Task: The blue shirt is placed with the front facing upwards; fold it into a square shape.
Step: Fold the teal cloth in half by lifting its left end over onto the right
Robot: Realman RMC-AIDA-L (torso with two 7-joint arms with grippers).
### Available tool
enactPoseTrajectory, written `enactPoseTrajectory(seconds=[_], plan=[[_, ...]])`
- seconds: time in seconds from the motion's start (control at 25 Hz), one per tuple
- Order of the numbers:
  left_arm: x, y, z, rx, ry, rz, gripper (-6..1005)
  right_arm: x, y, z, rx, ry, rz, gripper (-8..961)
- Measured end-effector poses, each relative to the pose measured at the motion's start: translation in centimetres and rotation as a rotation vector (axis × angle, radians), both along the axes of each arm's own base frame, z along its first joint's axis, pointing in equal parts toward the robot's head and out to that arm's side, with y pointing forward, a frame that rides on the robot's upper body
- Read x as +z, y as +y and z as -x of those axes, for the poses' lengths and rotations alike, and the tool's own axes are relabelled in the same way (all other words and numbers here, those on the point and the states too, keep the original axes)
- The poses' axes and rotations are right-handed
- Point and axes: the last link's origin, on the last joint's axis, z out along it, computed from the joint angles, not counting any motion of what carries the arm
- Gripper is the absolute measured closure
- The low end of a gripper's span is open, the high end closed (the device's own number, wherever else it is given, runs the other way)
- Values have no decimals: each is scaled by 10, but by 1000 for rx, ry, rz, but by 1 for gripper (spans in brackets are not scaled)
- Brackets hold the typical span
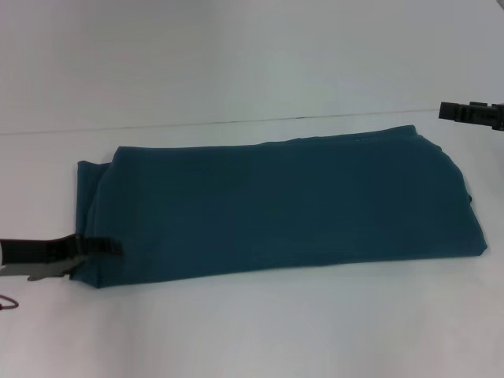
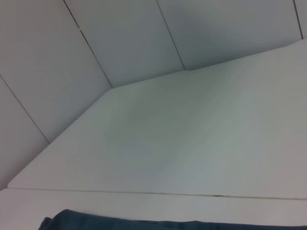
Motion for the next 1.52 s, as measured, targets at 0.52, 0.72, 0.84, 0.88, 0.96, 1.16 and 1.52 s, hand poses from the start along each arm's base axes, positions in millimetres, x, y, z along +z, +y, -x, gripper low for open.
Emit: enactPoseTrajectory(seconds=[0.52, 0.72, 0.84, 0.88, 0.96, 1.16, 1.52], plan=[[9, 8, -9, -46, 36, 1, 242, 1, 1, 0, 0, -6, -8, 53], [18, 7, -5, -43, 71, -11, 242, 0, 1, 1, 4, -7, -6, 54], [26, 5, -4, -37, 79, -23, 242, 0, 2, 2, 5, -7, -7, 54], [30, 3, -4, -32, 76, -23, 243, 0, 3, 2, 5, -6, -7, 54], [33, 0, -5, -23, 68, -15, 243, 0, 3, 2, 5, -6, -7, 53], [33, -7, -3, 26, 60, 15, 243, 0, 4, 3, 7, -7, -5, 54], [22, -13, 1, 76, 57, 83, 243, 1, 4, 4, 7, -9, -5, 53]])
